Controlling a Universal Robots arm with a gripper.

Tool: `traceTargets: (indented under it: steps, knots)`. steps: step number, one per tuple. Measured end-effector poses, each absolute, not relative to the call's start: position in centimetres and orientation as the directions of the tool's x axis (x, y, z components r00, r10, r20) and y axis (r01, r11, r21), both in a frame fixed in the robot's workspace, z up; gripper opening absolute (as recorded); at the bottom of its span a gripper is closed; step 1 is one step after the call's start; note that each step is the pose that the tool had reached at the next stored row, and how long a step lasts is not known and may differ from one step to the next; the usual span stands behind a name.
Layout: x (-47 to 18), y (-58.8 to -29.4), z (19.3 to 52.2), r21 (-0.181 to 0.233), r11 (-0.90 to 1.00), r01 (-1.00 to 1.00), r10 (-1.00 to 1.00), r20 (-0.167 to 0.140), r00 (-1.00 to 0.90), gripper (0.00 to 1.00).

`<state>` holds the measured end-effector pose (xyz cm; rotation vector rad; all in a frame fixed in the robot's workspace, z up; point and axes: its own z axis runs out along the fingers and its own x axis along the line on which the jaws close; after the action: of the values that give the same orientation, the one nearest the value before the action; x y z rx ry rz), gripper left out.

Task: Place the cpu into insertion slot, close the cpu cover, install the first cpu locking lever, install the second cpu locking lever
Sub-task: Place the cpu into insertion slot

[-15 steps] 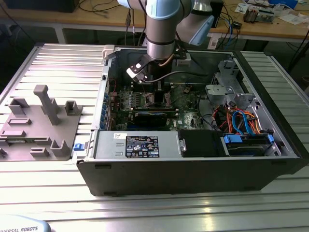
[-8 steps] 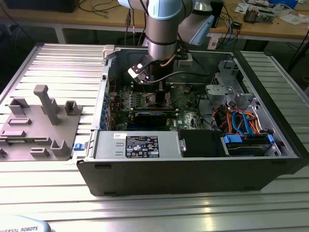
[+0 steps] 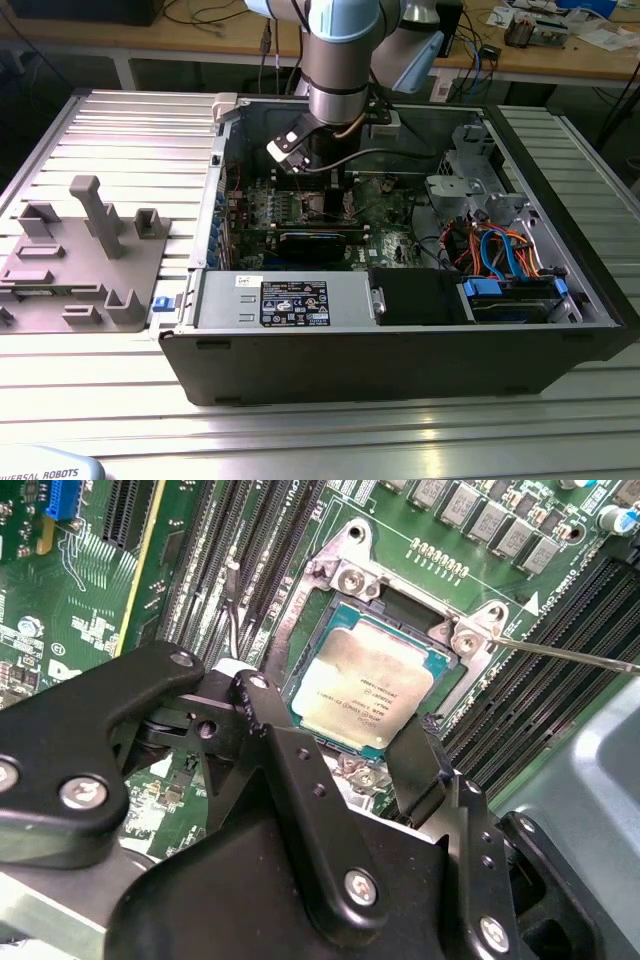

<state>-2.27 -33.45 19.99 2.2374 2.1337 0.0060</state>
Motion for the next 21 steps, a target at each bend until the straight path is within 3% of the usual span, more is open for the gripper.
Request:
traceTargets:
  steps: [21]
  knots:
    - [-2.62, -32.71, 19.72, 0.039, -0.047, 0.998, 0.998, -0.028, 0.048, 0.65]
